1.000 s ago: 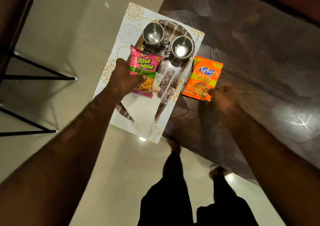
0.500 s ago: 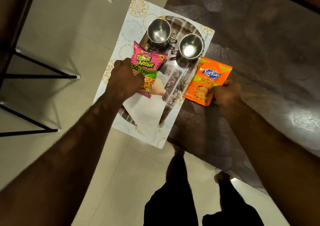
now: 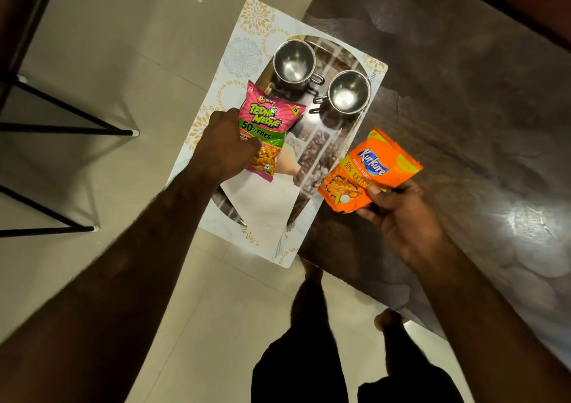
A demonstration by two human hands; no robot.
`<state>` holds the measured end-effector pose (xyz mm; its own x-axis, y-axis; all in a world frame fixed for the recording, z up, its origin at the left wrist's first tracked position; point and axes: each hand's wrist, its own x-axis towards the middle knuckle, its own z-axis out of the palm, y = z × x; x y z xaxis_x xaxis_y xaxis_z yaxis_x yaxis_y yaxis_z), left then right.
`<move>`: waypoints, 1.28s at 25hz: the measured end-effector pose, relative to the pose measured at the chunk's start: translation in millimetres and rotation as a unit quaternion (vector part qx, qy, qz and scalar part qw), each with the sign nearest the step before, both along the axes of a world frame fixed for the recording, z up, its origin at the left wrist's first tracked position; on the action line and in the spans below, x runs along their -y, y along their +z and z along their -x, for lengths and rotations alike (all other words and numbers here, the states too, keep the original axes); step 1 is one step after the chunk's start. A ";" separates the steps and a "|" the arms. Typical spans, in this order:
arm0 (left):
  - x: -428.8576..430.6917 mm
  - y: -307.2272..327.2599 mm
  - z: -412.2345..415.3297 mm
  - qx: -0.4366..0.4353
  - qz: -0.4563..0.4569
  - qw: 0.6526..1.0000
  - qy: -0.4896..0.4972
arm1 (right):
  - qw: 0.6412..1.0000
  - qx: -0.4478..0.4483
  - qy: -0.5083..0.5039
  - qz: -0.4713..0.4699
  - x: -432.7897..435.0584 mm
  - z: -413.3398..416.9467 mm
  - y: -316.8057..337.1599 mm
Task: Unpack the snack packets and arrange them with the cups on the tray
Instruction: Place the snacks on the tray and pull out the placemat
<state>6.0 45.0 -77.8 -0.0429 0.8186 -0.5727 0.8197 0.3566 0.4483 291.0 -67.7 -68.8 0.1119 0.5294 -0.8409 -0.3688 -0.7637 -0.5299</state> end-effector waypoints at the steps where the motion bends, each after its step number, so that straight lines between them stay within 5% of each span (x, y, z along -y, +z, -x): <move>1: -0.2 -0.3 0.3 0.000 -0.001 1.000 0.001 | 1.000 0.003 0.005 -0.010 -0.9 -1.0 4.5; 12: 2.4 -1.9 0.9 0.003 -0.006 1.000 0.008 | 0.995 -0.051 0.087 0.008 -38.2 33.5 -9.0; 19: 6.3 0.8 -4.9 -0.005 -0.012 1.000 0.018 | 0.980 0.170 0.089 0.049 -61.9 56.7 -50.3; 28: 2.1 7.3 -3.8 0.030 0.017 0.999 0.026 | 0.996 0.051 0.074 0.029 -58.4 74.3 -65.2; 32: -19.9 4.6 22.1 0.147 0.042 0.964 0.217 | 0.997 0.005 0.058 0.059 -62.0 71.6 -73.7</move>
